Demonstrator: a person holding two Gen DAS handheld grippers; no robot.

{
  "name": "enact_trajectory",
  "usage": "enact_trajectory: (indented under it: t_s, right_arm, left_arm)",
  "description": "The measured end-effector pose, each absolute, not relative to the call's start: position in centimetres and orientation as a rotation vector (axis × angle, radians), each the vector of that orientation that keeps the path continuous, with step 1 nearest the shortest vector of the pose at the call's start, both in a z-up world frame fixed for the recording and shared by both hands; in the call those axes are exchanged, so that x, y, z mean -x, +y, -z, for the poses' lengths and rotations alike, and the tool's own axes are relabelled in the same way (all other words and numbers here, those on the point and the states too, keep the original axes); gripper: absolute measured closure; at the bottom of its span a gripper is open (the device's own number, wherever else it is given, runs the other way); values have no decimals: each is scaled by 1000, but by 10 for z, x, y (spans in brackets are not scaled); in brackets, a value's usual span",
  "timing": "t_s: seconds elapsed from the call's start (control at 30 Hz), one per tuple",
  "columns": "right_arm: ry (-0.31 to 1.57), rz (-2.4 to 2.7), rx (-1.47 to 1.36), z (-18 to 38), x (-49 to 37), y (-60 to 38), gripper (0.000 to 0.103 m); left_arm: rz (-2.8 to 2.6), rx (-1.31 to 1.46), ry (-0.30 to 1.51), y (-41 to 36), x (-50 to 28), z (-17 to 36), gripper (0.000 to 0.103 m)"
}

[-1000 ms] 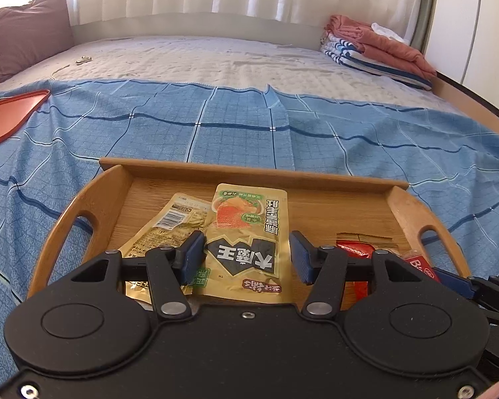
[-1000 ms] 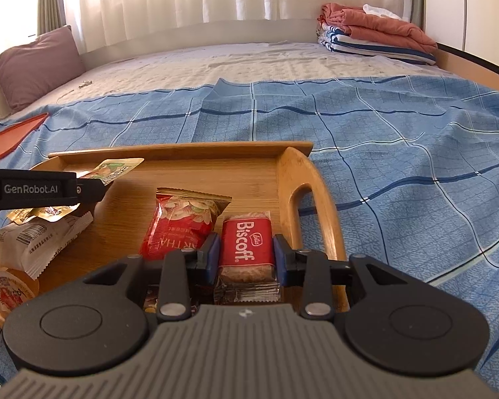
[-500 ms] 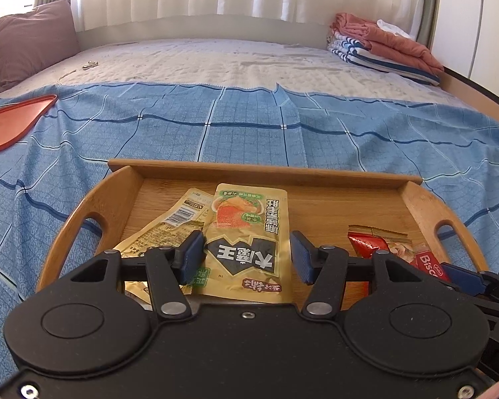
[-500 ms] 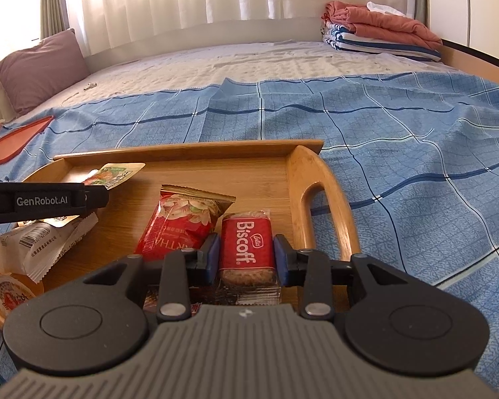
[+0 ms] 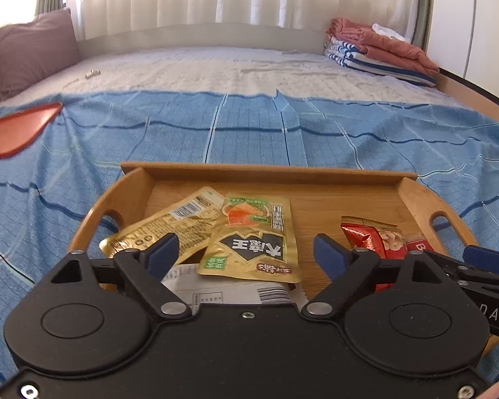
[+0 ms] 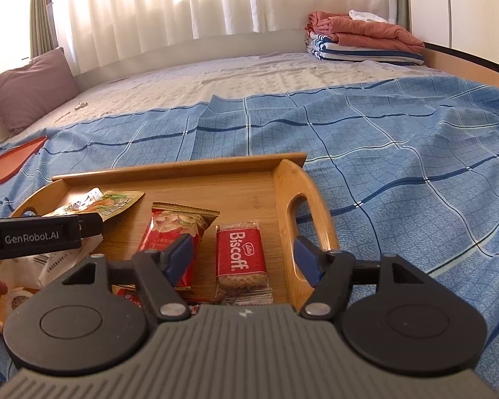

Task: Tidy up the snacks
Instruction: 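Lower both snacks into the tray and open both grippers, then move both grippers back over the remaining snack pile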

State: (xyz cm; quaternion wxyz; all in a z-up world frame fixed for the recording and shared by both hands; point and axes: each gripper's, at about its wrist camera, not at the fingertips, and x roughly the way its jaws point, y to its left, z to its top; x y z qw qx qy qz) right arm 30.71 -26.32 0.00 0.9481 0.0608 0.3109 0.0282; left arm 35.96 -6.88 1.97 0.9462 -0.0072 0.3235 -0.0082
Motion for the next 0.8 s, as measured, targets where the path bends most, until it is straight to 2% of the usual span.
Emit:
enact_trajectory:
  t_s: [0.3,0.8]
  right_arm:
    - [606,-56,-123,-21,-276,-262,17]
    - [530,-129,-85,-68,-187,-250,12]
  left_arm:
    - [56,-45,609,-65,-316,-49,9]
    - [129,-37,586,-42,-211,-85,8]
